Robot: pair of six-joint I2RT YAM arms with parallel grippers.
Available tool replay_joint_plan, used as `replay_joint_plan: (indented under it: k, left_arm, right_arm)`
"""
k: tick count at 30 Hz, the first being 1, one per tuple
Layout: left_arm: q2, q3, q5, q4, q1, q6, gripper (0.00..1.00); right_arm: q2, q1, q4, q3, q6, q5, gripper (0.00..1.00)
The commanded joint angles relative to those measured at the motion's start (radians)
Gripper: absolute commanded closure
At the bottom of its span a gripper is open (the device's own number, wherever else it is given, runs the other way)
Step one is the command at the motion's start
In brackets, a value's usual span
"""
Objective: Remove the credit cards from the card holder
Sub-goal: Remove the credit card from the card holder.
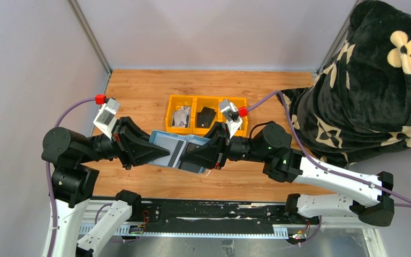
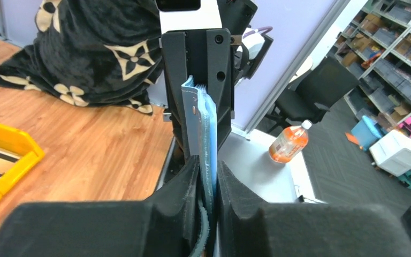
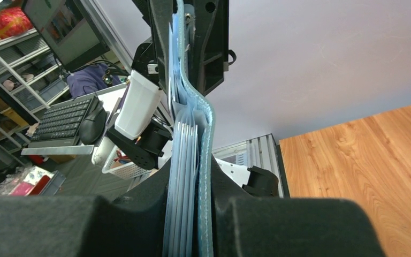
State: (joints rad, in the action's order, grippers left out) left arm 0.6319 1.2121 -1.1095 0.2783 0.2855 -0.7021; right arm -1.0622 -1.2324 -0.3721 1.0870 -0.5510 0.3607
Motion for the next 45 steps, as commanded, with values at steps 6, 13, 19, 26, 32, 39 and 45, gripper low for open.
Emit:
replay_joint_plan:
  k: [6,13,19,26,32,39,45]
  left_arm:
    - [0.021,-0.010,-0.018,-0.025,-0.002,-0.021,0.79]
    - [0.049,0.021,0.014,0.067,-0.002,0.057,1.00]
    - [0.066,0.029,0.019,0.081,-0.005,0.077,1.00]
    - [0.110,0.111,0.187,0.350,-0.027,0.357,1.00]
    - [0.123,0.096,0.352,0.419,-0.029,0.427,1.00]
    - [0.120,0.064,0.434,0.424,-0.029,0.405,1.00]
    - [0.097,0.024,0.320,0.341,-0.029,0.316,1.00]
  right_arm:
    - [0.007,0.052,-0.137,-0.021,-0.087,0.086,1.00]
    - [-0.009,0.097,-0.182,-0.045,-0.137,0.142,0.84]
    - [-0.008,0.182,-0.220,-0.098,-0.194,0.199,0.62]
    - [0.102,0.365,-0.069,-0.164,-0.200,0.178,0.42]
    - [0.210,0.419,0.134,-0.150,-0.109,-0.008,0.33]
    - [0.100,0.396,-0.033,-0.128,-0.238,0.161,0.34]
    - [-0.066,0.302,-0.225,-0.101,-0.307,0.260,0.39]
